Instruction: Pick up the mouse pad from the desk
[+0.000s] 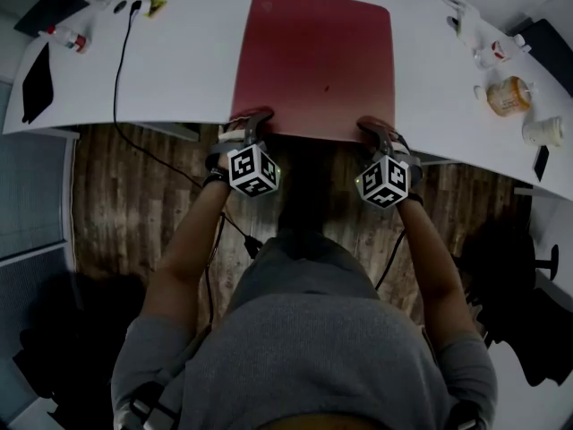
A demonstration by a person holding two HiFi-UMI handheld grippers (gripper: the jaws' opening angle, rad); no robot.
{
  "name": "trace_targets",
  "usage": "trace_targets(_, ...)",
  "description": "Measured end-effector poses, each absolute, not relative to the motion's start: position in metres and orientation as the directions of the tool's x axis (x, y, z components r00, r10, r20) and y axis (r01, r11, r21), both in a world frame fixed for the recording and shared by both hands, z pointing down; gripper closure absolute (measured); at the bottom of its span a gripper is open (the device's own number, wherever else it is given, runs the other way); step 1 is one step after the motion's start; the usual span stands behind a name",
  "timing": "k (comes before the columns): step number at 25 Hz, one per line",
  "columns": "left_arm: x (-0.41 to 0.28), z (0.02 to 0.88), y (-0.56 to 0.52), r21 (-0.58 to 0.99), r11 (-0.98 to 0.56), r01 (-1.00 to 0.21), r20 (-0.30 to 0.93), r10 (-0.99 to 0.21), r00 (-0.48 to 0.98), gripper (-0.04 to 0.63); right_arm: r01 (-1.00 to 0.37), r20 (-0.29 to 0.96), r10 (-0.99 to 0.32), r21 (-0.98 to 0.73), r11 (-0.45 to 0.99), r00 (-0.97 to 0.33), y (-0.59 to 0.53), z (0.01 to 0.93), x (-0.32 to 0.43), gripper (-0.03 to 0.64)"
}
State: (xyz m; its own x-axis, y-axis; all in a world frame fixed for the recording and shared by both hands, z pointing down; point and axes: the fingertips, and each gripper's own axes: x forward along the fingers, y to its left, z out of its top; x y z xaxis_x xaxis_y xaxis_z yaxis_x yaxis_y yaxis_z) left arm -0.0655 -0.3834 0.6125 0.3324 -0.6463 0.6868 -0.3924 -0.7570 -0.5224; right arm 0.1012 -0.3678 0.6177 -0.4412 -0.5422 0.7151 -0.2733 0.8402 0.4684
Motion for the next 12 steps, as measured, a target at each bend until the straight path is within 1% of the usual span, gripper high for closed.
trace_targets(6, -0.068, 0.609, -0.38, -0.457, -0.826, -0.33, 0.72, -0.561, 0.408, 0.471, -0.203, 0.751, -0.493, 0.452, 0.869, -0.439, -0.366, 0.617, 0.102, 0.481)
trace_targets(9, -0.069, 0.607, -0.377, -0.457, -0.838, -0.299, 0.73, -0.545, 0.413, 0.501, -0.17, 0.764, -0.47, 0.443, 0.88, -0.443, -0.363, 0.615, 0.102, 0.509)
trace_targets(10, -0.069, 0.605, -0.376, -0.451, -0.838, -0.307, 0.729, -0.544, 0.415, 0.512, -0.165, 0.766, -0.463, 0.439, 0.883, -0.445, -0.362, 0.614, 0.102, 0.518)
trace_targets(12, -0.071, 0.599, -0.378, -0.423, -0.828, -0.368, 0.713, -0.555, 0.428, 0.535, -0.156, 0.767, -0.457, 0.437, 0.886, -0.45, -0.36, 0.613, 0.102, 0.535)
